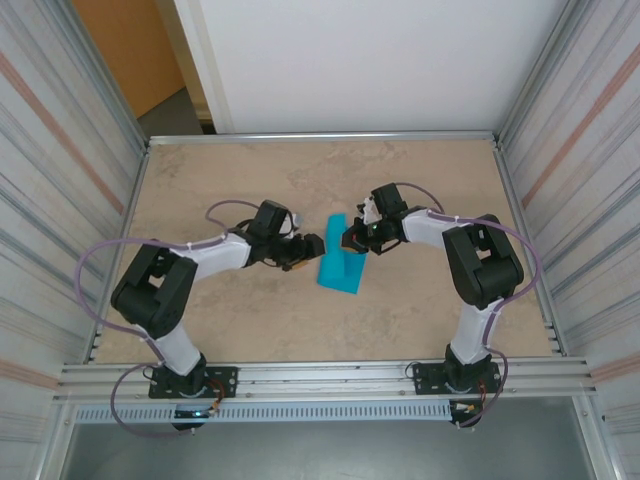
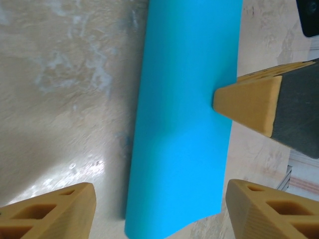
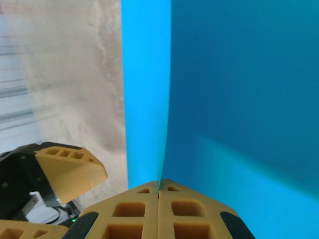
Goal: Fold a paper plane with a square sheet of paper (pick it up from the middle)
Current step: First fold in half a square sheet of paper at the center of the table.
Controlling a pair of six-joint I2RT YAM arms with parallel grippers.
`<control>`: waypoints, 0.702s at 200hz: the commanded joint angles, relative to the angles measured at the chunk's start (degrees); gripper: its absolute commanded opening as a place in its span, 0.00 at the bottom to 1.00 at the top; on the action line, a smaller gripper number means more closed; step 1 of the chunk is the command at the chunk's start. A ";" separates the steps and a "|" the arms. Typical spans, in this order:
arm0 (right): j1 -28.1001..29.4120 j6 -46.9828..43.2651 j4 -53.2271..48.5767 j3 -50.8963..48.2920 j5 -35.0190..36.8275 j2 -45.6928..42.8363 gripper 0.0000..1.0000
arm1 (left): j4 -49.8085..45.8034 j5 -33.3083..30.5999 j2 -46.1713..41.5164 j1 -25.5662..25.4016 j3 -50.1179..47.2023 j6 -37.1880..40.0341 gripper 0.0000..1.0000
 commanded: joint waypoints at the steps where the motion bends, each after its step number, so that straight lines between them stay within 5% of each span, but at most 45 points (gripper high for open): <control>1: -0.56 -1.82 -3.44 -1.47 2.76 -1.36 0.04 | -2.82 -1.79 2.23 -1.45 3.27 1.87 0.68; 71: -0.93 5.36 -2.48 -7.46 8.68 -8.30 0.05 | -12.17 -4.21 8.81 -4.59 13.10 6.58 0.57; 140: -1.02 3.91 -3.41 -5.46 6.19 -5.48 0.07 | -17.15 -6.15 13.12 -5.52 18.63 7.55 0.52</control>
